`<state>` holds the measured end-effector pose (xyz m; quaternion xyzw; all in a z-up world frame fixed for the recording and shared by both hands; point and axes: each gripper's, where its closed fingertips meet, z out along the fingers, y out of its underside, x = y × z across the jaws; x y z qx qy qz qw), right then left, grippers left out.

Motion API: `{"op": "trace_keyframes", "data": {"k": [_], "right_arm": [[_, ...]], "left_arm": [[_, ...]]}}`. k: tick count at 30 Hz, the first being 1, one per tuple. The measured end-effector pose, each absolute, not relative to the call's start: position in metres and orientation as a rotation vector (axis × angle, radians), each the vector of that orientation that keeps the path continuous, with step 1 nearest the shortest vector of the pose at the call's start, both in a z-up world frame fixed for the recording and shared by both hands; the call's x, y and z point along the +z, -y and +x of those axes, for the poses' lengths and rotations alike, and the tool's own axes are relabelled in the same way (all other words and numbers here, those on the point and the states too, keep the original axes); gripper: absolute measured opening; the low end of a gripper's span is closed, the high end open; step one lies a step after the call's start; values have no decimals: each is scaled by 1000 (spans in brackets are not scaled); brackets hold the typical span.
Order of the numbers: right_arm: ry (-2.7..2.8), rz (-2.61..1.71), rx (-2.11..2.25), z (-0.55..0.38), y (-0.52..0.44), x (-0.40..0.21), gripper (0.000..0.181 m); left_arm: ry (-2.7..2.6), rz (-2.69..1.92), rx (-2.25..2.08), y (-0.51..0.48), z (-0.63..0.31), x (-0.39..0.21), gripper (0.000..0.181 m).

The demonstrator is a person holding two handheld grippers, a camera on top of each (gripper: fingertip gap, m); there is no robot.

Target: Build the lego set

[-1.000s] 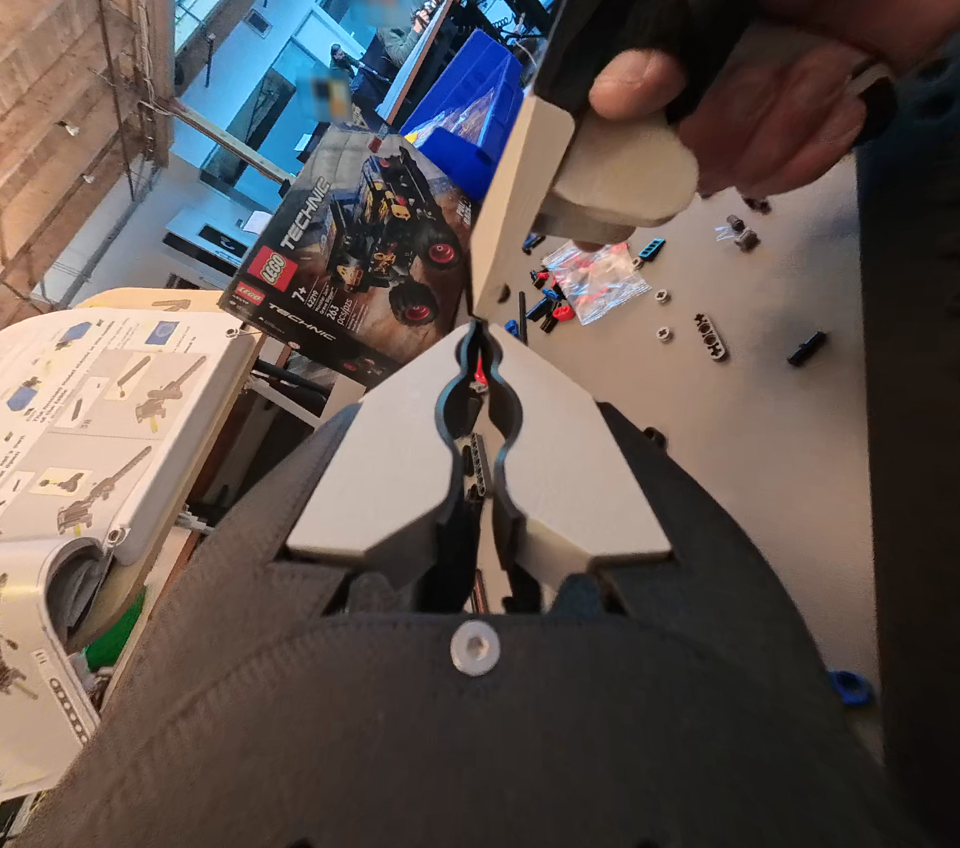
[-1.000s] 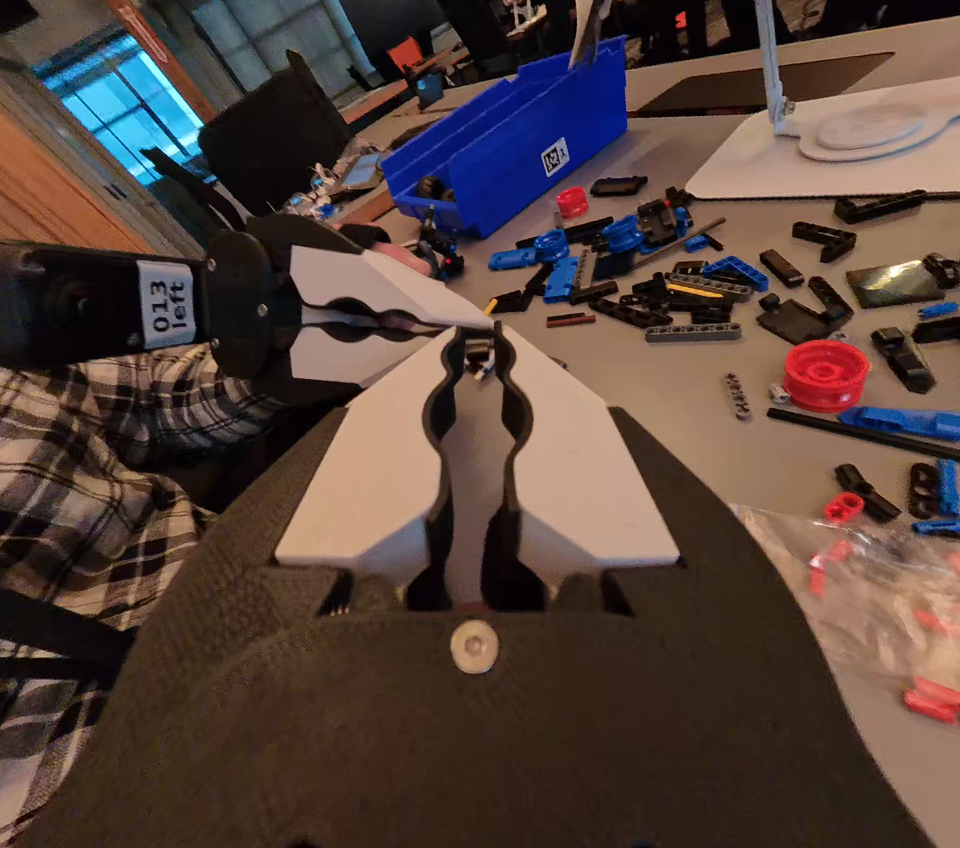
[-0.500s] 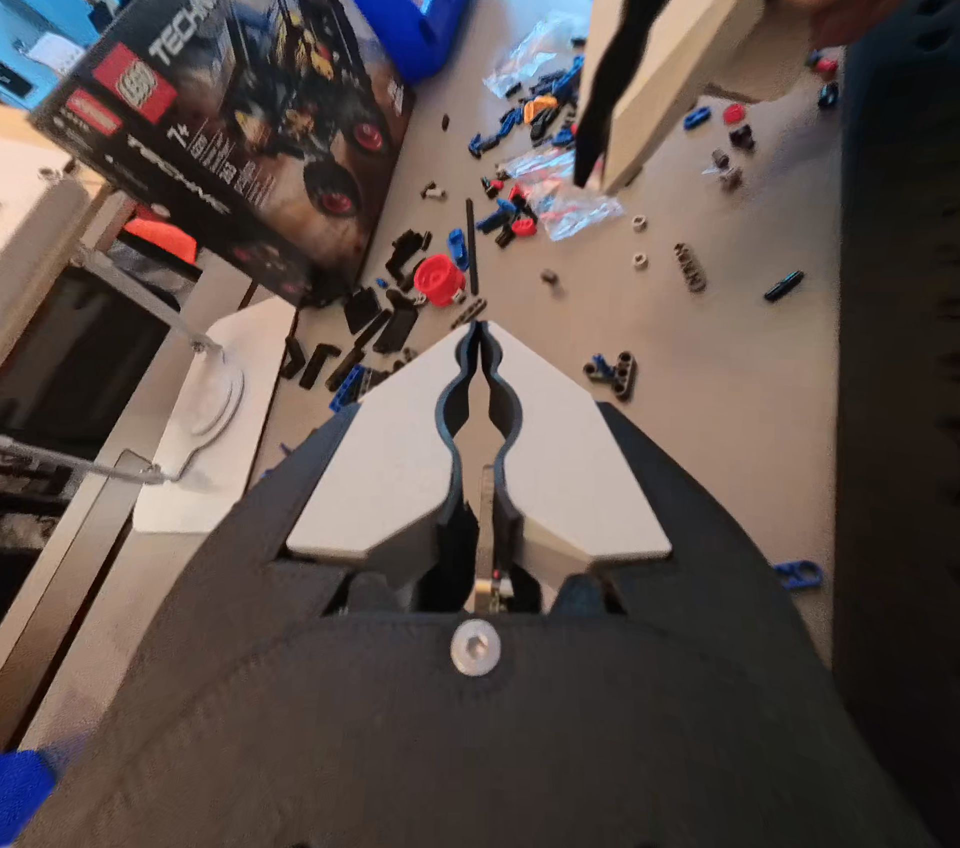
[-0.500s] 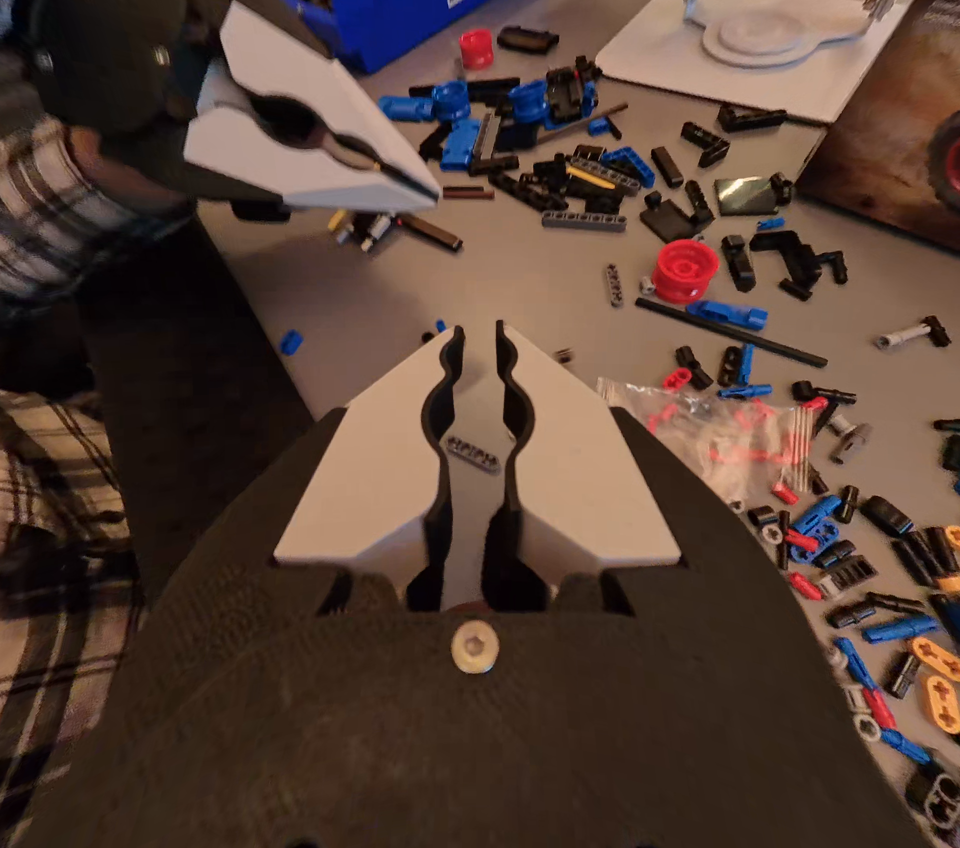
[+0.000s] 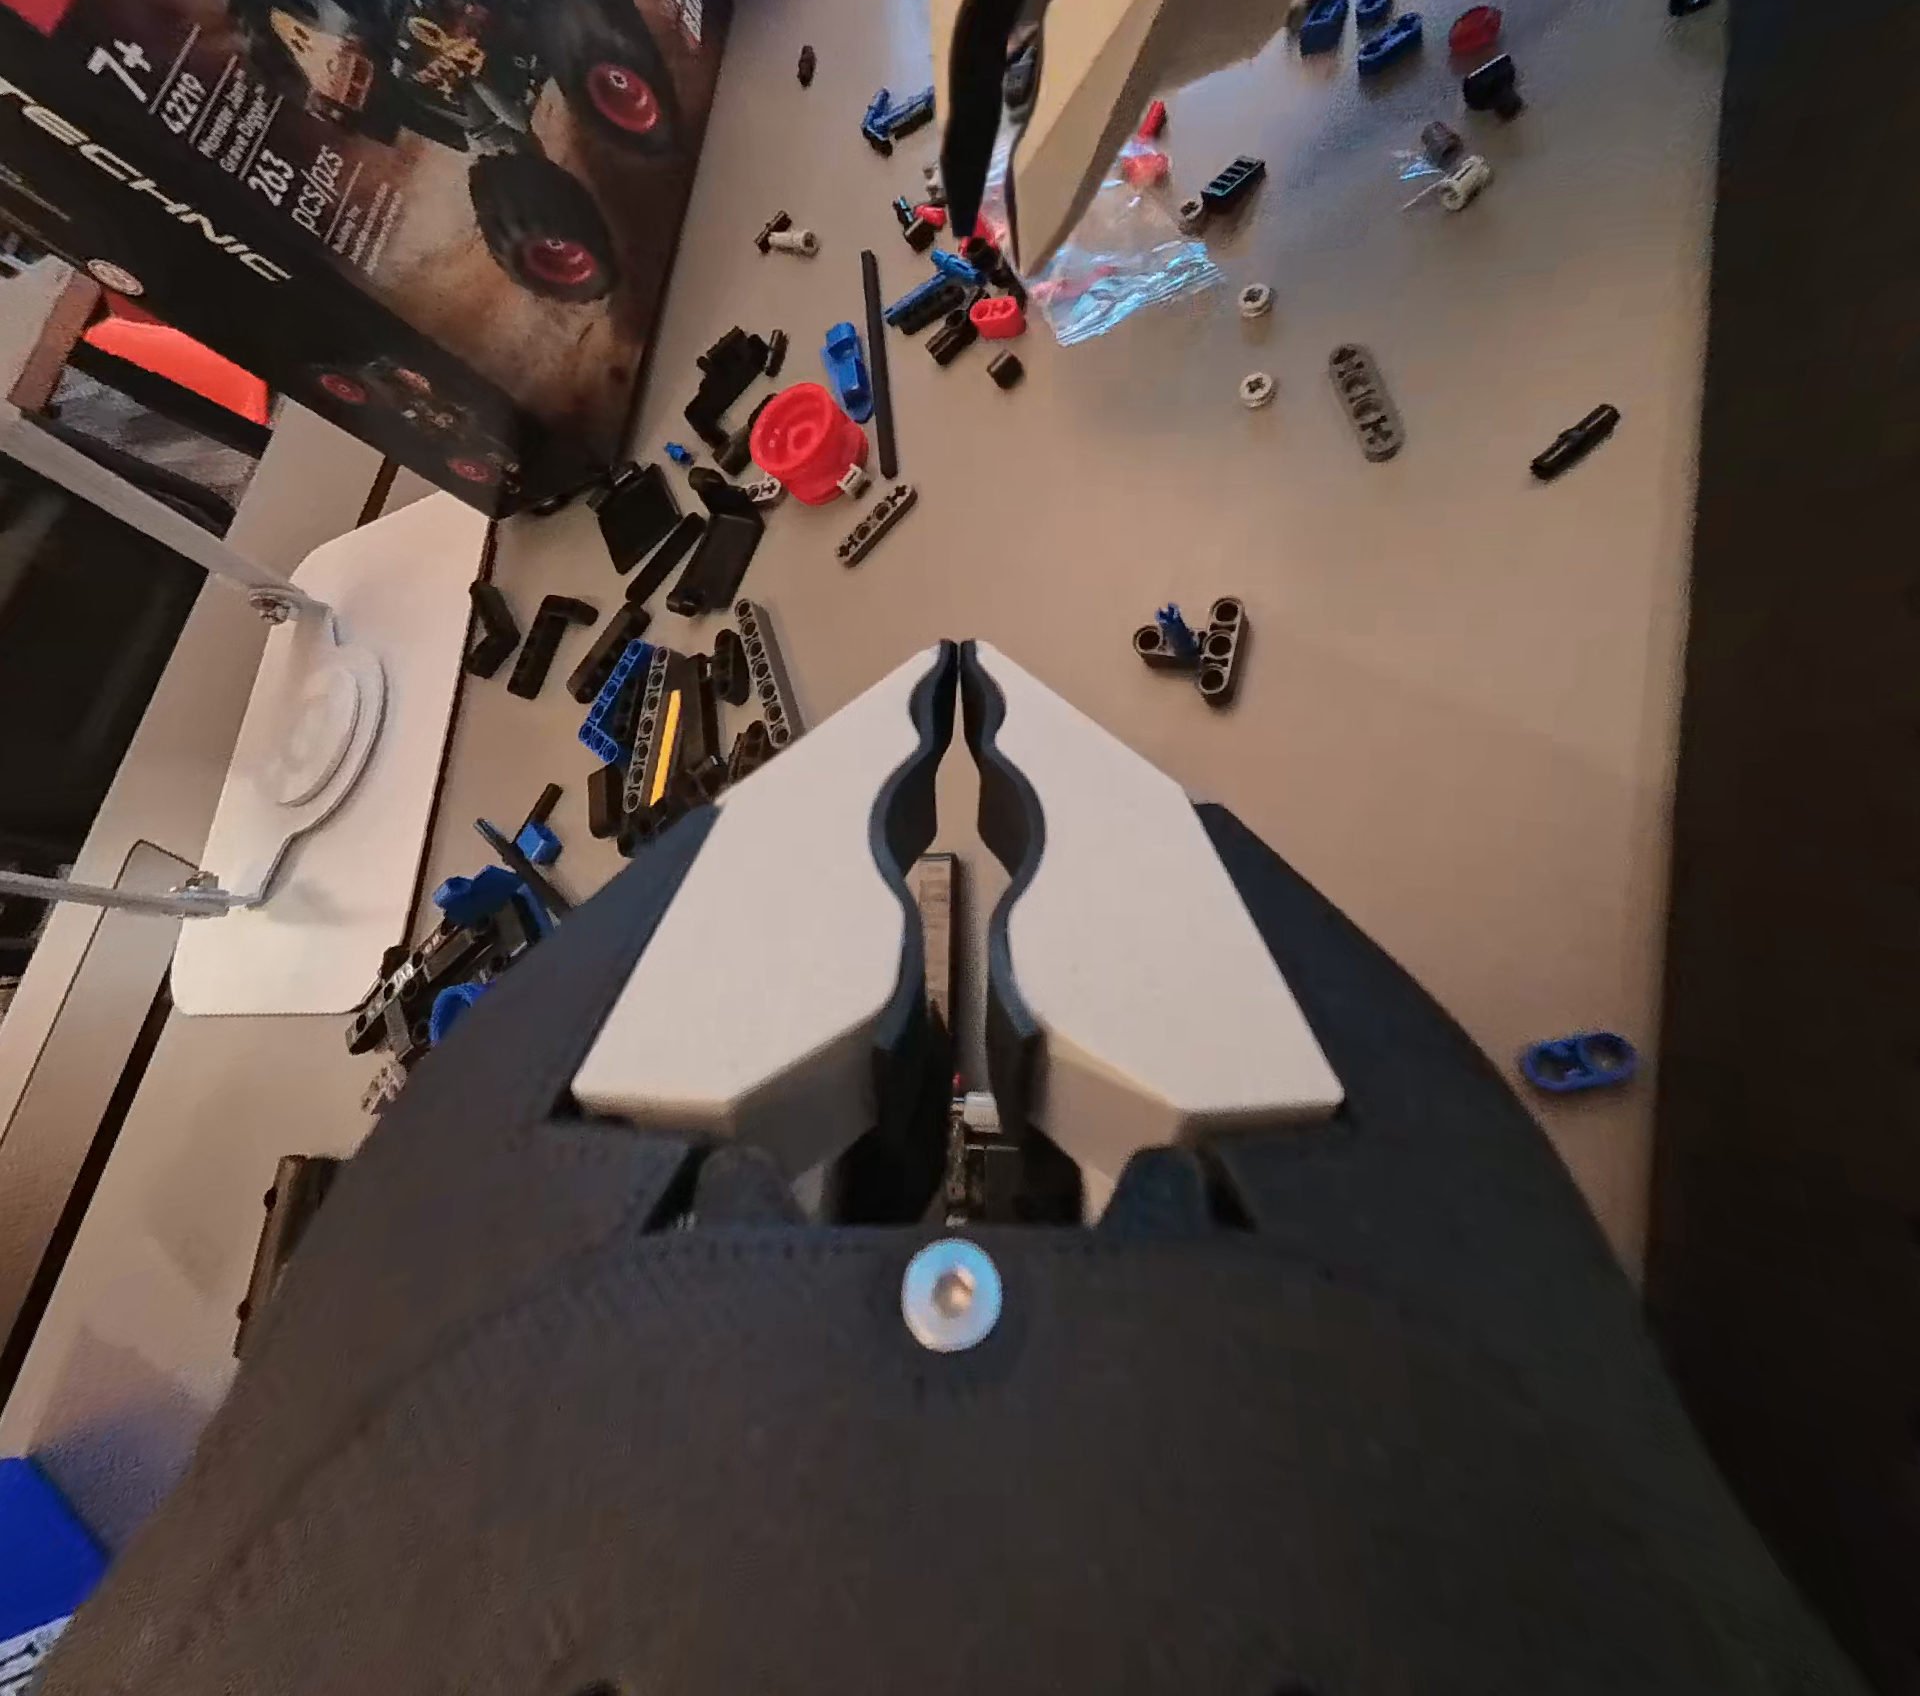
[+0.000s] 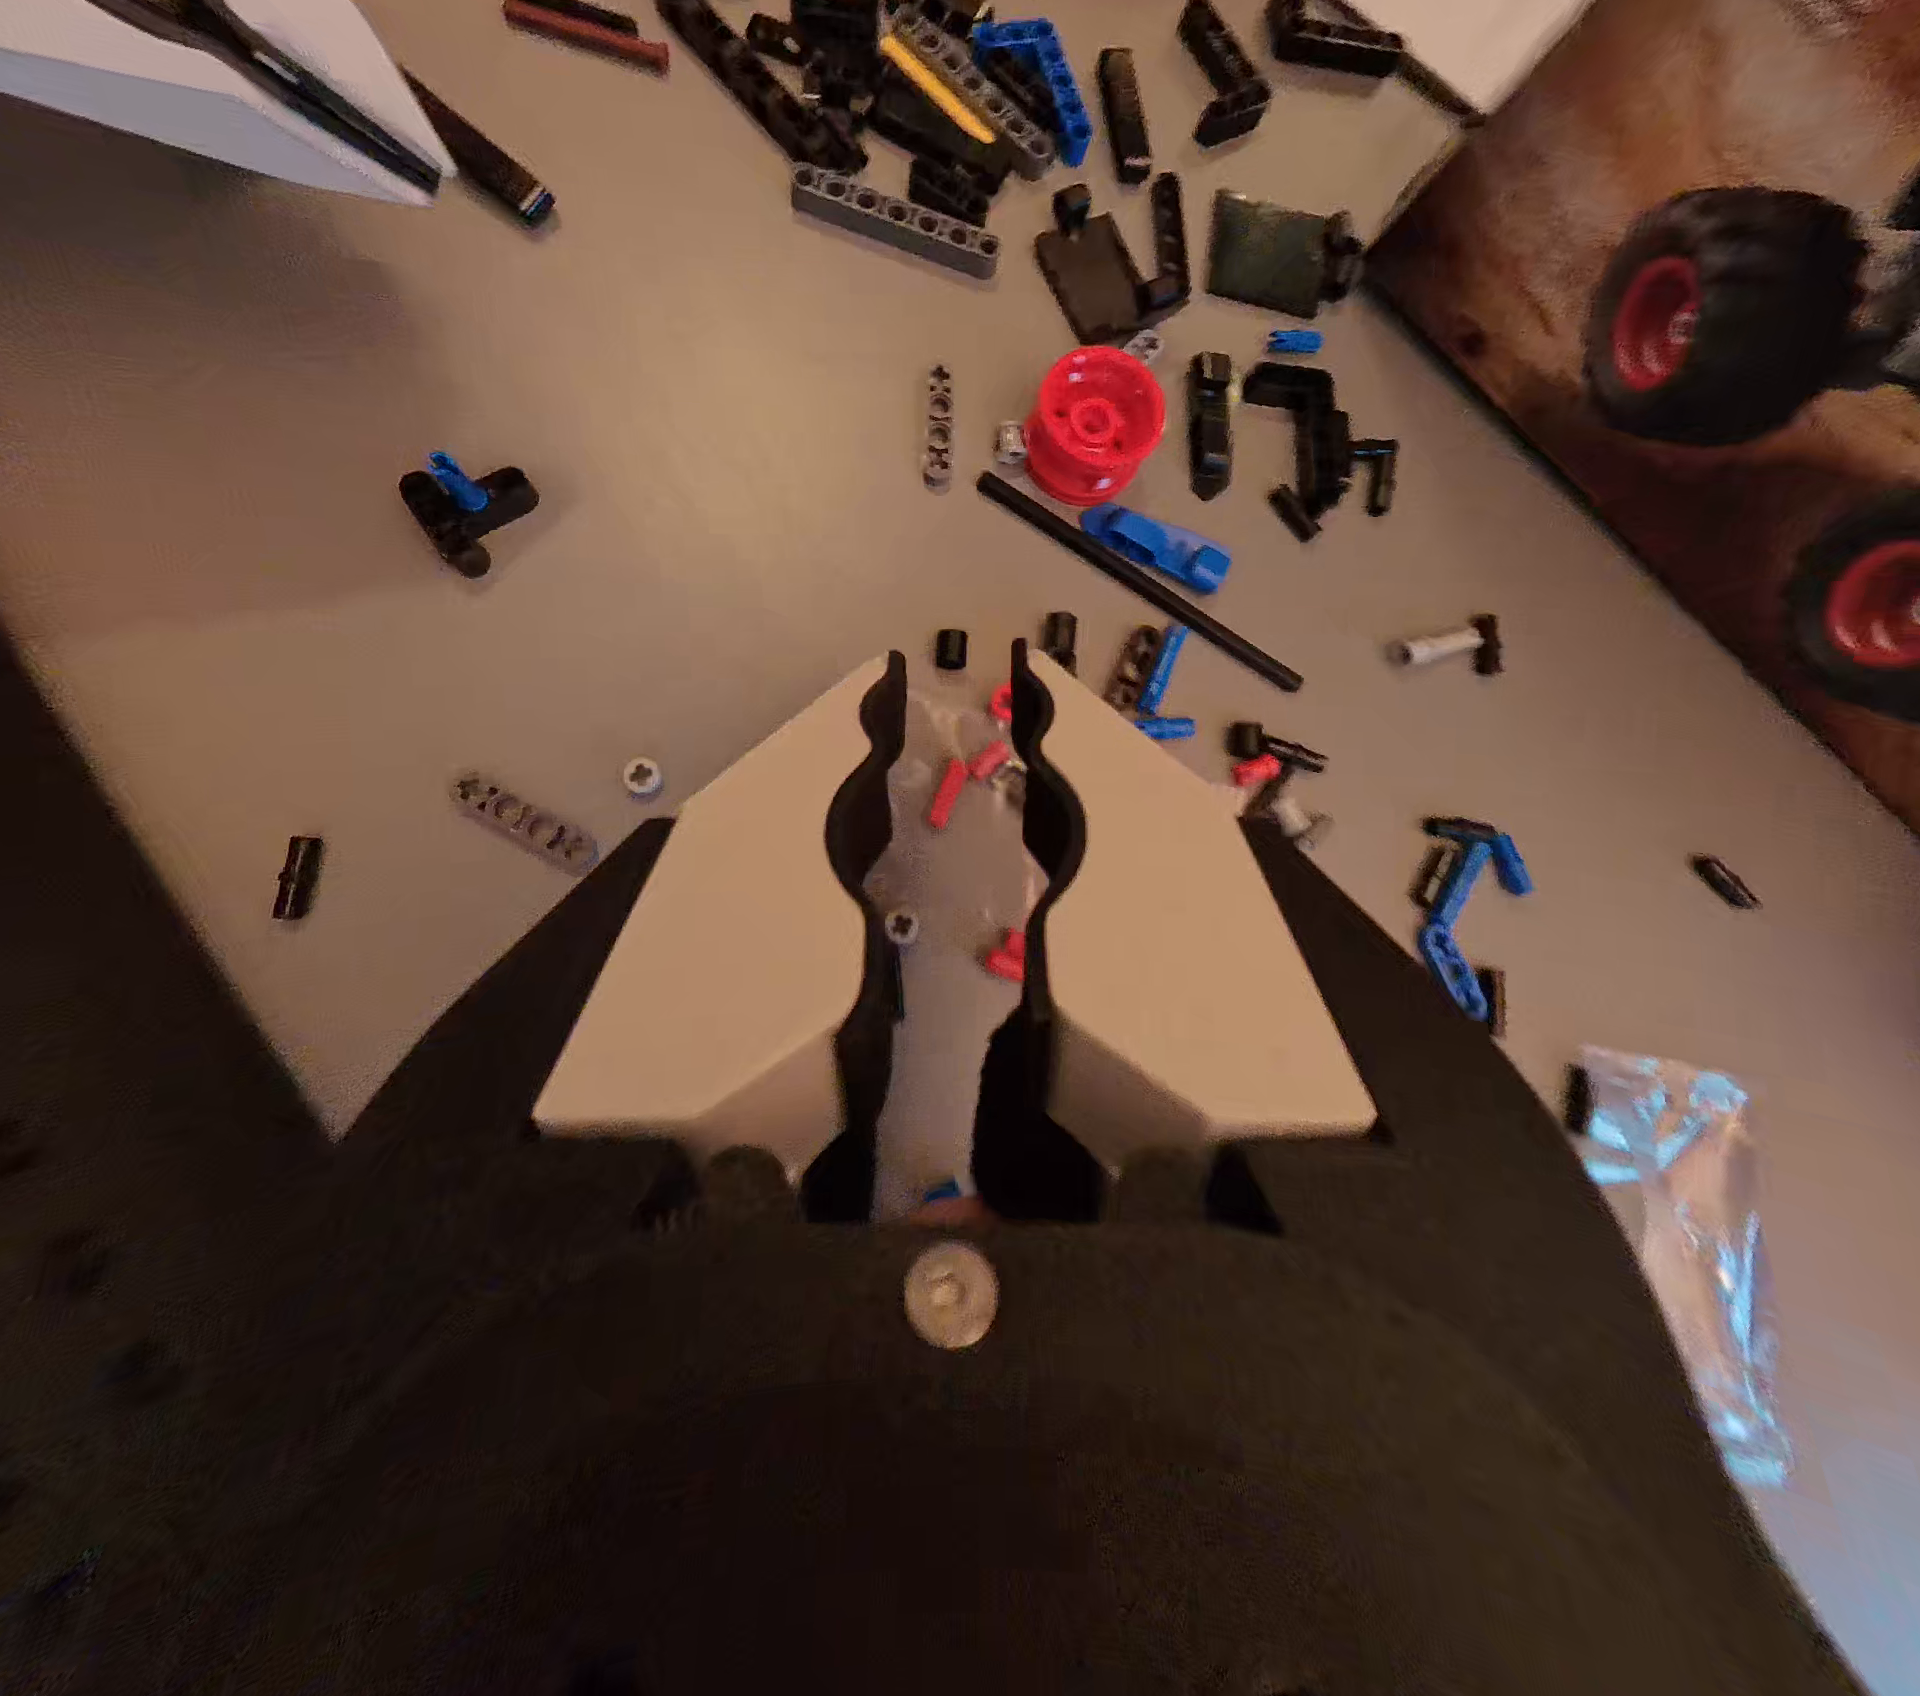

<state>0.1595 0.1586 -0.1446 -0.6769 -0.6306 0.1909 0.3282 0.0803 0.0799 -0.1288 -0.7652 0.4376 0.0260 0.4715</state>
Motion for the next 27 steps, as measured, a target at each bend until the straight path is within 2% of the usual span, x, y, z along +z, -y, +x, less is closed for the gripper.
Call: {"op": "trace_keyframes", "data": {"k": [8,11,18,27], "right_arm": [[1767,-1830,505,146,-156,-175,12],[1795,-1822,515,144,-151,-179,4],[1808,-1804,568,136,-146,-179,11],[1868,-1772,576,129,-140,-179,7]], "left_arm": [[-1066,-1885,40,-80,80,-131,0],[-1079,-1894,32,-79,81,-133,1],[-1089,-1913,17,-78,82,-138,3],[-1097,-1920,6,-77,83,-140,3]]}}
